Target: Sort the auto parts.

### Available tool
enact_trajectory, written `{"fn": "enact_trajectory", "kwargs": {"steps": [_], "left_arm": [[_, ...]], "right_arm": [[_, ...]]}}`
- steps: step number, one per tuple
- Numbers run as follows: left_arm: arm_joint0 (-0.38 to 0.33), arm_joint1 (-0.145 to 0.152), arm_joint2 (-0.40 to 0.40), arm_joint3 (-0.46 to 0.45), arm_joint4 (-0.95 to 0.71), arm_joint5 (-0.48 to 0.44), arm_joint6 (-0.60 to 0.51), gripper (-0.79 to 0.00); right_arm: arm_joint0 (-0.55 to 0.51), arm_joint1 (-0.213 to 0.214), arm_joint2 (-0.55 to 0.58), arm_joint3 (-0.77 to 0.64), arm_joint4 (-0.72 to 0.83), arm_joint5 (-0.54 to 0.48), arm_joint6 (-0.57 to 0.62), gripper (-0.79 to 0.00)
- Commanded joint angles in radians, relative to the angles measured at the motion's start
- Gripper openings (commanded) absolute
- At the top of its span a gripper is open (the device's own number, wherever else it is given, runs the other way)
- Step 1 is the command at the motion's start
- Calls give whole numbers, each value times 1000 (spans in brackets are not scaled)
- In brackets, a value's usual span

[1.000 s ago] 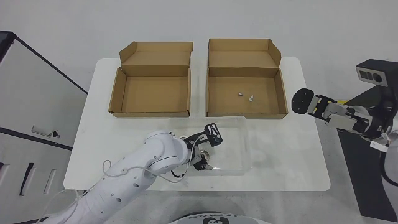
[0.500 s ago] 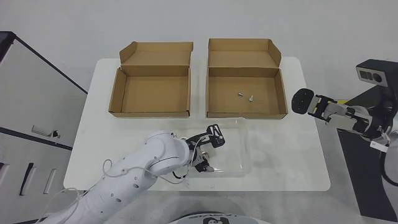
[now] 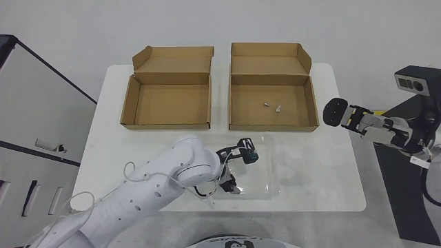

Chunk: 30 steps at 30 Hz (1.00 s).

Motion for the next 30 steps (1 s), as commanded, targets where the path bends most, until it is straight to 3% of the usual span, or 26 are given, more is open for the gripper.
{"fn": "enact_trajectory", "kwargs": {"steps": [1,3,16,23,27,30], "left_arm": [[-10,-6,18,15,-2,3,3,-157],[-21,-11,31,32,-8,5,2,-240],[-64,-23,70,63,-14,-2,-73,-372],[-73,-27,91,73,0,3,-90,-354],[-82,-33,109,87,2,4,-98,-212],[-89,-37,118,97,8,10,-96,-228]], "right_arm": [[0,0,0,0,0,0,0,0],[0,0,0,0,0,0,0,0],[0,0,0,0,0,0,0,0],[0,0,0,0,0,0,0,0],[0,0,0,0,0,0,0,0],[0,0,0,0,0,0,0,0]]}}
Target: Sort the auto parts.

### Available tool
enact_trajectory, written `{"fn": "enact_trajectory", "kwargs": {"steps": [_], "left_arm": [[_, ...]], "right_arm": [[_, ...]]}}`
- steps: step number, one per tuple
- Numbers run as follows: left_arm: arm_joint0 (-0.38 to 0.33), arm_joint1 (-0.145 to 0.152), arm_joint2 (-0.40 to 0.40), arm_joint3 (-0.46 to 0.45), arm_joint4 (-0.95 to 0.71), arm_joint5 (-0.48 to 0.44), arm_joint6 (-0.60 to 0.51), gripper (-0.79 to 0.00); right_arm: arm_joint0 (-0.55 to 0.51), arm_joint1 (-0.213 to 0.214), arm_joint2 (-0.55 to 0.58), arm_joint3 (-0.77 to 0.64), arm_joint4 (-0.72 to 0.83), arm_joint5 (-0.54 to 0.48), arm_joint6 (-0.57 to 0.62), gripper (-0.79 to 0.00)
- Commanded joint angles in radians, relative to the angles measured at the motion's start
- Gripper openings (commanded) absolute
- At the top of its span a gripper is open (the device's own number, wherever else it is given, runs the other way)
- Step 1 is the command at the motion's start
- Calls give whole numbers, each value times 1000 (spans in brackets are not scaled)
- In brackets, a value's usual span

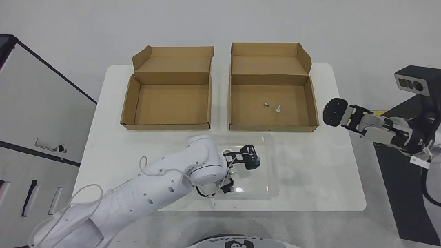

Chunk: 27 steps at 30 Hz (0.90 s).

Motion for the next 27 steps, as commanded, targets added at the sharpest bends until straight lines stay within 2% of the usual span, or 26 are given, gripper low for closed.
{"fn": "enact_trajectory", "kwargs": {"steps": [1,4,9,18,27], "left_arm": [[-5,-3,6,5,9,7,2,-240],[-11,-7,17,13,34,20,-1,-274],[-19,-15,33,24,66,45,1,-397],[-30,-27,42,37,133,105,5,-437],[-20,-26,33,7,113,73,-24,-422]], "right_arm": [[0,0,0,0,0,0,0,0],[0,0,0,0,0,0,0,0],[0,0,0,0,0,0,0,0],[0,0,0,0,0,0,0,0],[0,0,0,0,0,0,0,0]]}}
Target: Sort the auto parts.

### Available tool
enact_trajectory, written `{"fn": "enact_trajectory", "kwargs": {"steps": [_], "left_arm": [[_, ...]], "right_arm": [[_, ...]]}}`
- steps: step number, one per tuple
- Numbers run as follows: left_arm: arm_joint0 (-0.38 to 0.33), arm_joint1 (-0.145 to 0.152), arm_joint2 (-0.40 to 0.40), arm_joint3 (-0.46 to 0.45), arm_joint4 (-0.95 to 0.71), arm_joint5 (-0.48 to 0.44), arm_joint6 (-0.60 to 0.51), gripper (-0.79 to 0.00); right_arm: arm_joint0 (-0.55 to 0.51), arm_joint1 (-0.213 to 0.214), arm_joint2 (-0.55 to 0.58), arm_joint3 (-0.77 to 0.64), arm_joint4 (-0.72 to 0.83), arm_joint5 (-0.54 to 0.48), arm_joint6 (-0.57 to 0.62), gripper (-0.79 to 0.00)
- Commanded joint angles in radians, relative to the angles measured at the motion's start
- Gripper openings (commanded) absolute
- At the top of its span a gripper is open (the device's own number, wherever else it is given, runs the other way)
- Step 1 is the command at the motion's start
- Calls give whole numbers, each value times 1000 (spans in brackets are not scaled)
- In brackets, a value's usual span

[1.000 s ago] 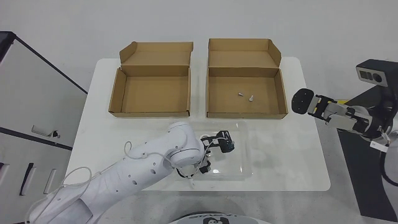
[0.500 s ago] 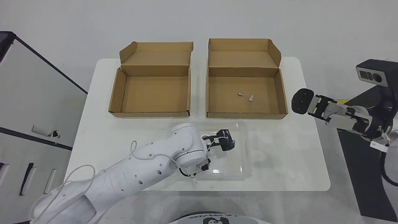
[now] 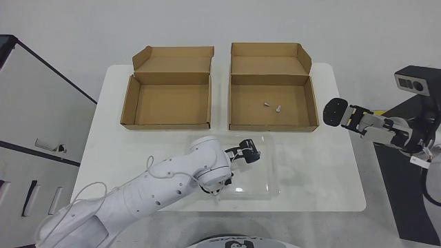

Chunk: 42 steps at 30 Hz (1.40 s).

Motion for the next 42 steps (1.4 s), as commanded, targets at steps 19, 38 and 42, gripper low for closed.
{"fn": "enact_trajectory", "kwargs": {"steps": [19,38,42], "left_arm": [[14,-1,-4,9,7,-17,-28,-456],[27,2,-16,18,14,-20,-22,-493],[29,0,-14,25,22,-19,-16,-662]], "right_arm": [[0,0,0,0,0,0,0,0],[0,0,0,0,0,0,0,0],[0,0,0,0,0,0,0,0]]}}
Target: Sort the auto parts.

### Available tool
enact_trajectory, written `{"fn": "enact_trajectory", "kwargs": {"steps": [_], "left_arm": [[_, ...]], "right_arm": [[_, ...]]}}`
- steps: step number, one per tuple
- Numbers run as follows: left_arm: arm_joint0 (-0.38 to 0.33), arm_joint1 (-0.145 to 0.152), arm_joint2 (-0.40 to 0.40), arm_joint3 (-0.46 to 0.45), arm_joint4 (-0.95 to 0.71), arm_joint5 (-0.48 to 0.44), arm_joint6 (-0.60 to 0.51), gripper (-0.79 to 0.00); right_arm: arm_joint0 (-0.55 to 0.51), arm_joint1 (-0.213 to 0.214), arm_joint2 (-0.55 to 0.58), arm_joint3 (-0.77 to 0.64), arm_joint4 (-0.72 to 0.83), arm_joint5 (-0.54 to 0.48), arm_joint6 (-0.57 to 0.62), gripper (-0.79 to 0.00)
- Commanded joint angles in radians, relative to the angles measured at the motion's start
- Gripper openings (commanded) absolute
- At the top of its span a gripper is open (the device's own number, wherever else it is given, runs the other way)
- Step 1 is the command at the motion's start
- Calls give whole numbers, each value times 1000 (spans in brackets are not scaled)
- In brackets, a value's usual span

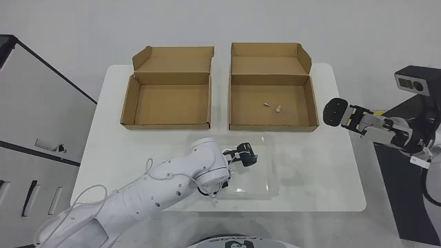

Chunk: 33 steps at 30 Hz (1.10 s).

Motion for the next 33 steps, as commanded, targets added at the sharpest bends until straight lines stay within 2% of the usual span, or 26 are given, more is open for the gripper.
{"fn": "enact_trajectory", "kwargs": {"steps": [1,2,9,16,27,33], "left_arm": [[1,-1,1,2,6,1,2,-763],[2,-1,0,2,10,4,3,-785],[8,0,-7,-9,29,10,3,-785],[15,17,-57,-105,20,10,-14,-785],[45,83,-159,-276,-34,-9,-14,-785],[92,124,-239,-346,-60,-9,-14,-785]], "right_arm": [[0,0,0,0,0,0,0,0],[0,0,0,0,0,0,0,0],[0,0,0,0,0,0,0,0],[0,0,0,0,0,0,0,0],[0,0,0,0,0,0,0,0],[0,0,0,0,0,0,0,0]]}}
